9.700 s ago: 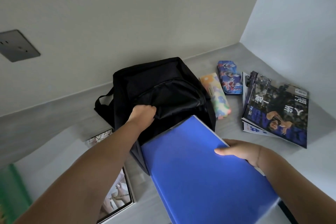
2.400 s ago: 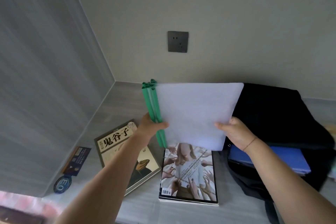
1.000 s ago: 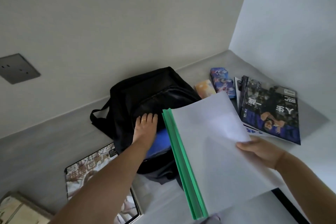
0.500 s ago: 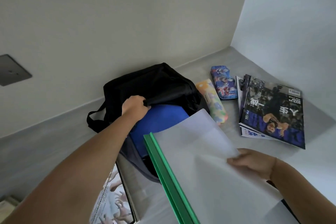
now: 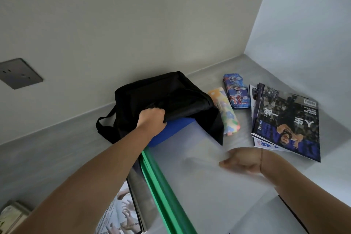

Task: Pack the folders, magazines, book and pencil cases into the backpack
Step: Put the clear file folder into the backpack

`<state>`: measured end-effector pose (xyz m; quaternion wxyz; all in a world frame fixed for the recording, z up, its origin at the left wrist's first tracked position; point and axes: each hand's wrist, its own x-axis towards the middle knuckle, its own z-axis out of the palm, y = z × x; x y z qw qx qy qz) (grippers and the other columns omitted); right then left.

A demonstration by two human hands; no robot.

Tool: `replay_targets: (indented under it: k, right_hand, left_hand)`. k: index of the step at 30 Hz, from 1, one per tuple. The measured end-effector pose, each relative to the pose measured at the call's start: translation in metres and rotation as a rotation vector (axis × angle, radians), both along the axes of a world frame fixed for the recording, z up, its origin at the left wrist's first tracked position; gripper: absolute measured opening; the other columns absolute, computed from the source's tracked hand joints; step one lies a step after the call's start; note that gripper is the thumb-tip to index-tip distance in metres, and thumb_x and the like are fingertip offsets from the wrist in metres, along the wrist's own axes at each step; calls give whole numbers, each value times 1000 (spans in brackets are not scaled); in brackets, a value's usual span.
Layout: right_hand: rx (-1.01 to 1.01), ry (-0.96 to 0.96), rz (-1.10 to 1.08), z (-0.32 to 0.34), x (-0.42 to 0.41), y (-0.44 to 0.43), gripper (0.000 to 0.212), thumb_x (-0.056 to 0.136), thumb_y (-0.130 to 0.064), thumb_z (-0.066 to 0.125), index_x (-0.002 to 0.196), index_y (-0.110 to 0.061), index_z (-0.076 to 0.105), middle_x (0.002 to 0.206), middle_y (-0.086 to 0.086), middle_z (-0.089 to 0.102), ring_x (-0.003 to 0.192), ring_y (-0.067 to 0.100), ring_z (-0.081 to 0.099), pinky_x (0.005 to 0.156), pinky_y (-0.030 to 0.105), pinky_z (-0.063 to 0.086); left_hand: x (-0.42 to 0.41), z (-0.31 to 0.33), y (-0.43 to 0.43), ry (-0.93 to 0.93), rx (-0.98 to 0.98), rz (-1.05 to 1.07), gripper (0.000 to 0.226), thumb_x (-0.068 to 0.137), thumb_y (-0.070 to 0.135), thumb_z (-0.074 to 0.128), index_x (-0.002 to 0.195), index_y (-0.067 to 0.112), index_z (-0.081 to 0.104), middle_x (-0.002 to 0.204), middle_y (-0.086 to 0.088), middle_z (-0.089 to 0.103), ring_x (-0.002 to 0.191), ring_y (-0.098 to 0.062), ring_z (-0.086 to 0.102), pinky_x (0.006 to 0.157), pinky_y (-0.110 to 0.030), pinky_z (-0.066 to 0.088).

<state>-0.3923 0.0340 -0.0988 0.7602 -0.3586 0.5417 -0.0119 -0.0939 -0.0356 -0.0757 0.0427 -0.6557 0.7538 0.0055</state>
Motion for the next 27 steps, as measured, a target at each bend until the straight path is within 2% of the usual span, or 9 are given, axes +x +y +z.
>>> replay_targets:
  k: [3,7,12,15,19,24,27]
  right_hand:
    - [32,-9,6,-12,1,6,14,87,-1,59,85,-5,72,77,6,75,64,14,71,65,25,57]
    - [-22,27,0,-24,1,-2,8,84,-6,63,83,-6,72,75,6,74,64,15,70,72,28,55]
    - [15,46,-80,-23,-5,-23,16,87,-13,60,81,-3,72,71,9,74,58,17,70,65,26,57]
    - [42,10,-121,-25,-5,-31,18,85,-14,61,90,0,71,76,13,74,62,21,72,64,29,59]
    - [-38,39,-154,-24,-13,-30,18,86,-15,62,91,0,70,75,12,74,59,20,71,63,27,58]
    - [-176,77,-185,-20,-19,-33,11,89,-10,60,93,-5,69,67,5,74,52,15,68,54,22,56]
    - [-191,88,-117,-21,-6,-36,15,88,-12,62,100,-5,68,80,9,72,57,15,67,66,27,56]
  left_hand:
    - [-13,-10,2,-84,45,-85,22,91,29,54,105,11,53,104,-7,63,92,-27,64,65,-33,44]
    - [-14,-17,2,-68,64,-134,18,91,23,54,103,9,54,103,-7,64,91,-25,64,67,-32,46]
    - [-2,-6,-1,-30,-7,-163,22,92,24,53,107,9,56,106,-7,63,95,-27,63,73,-34,48]
    - [2,-2,-3,-31,-20,-170,21,92,23,54,108,9,56,107,-7,63,96,-26,63,74,-33,47]
    - [7,0,-5,-40,21,-195,20,91,21,55,105,7,55,107,-9,63,97,-28,63,75,-34,46]
    - [11,-1,-4,41,92,-152,17,86,17,57,98,5,55,101,-12,63,92,-31,62,74,-37,47]
    - [9,0,-4,145,97,-109,11,86,15,59,91,5,59,89,-12,65,83,-31,63,68,-35,47]
